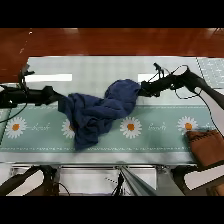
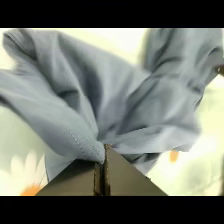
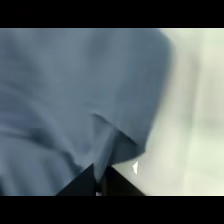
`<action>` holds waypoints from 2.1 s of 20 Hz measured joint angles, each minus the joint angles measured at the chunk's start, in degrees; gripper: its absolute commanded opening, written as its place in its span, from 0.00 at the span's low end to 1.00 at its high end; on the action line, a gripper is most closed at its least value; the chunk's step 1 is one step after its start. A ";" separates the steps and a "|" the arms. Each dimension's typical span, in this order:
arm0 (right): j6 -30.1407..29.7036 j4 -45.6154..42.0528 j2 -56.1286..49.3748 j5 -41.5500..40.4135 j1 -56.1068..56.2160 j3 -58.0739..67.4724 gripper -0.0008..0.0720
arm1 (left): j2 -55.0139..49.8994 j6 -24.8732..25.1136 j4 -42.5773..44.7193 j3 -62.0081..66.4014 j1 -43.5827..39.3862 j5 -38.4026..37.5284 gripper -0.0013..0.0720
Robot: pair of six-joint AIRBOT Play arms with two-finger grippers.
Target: Fold the shirts.
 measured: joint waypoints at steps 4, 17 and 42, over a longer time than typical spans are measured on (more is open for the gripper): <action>-1.92 0.79 10.64 2.64 -4.07 7.74 0.05 | 5.68 0.04 -2.36 13.44 0.00 -0.70 0.05; -0.50 -0.52 43.21 3.54 -19.37 25.75 0.05 | 18.43 -7.28 5.68 55.74 0.00 -0.74 0.05; 4.74 -23.89 12.79 6.93 0.31 26.21 0.05 | -29.29 -14.82 20.46 60.28 -9.16 -15.93 0.55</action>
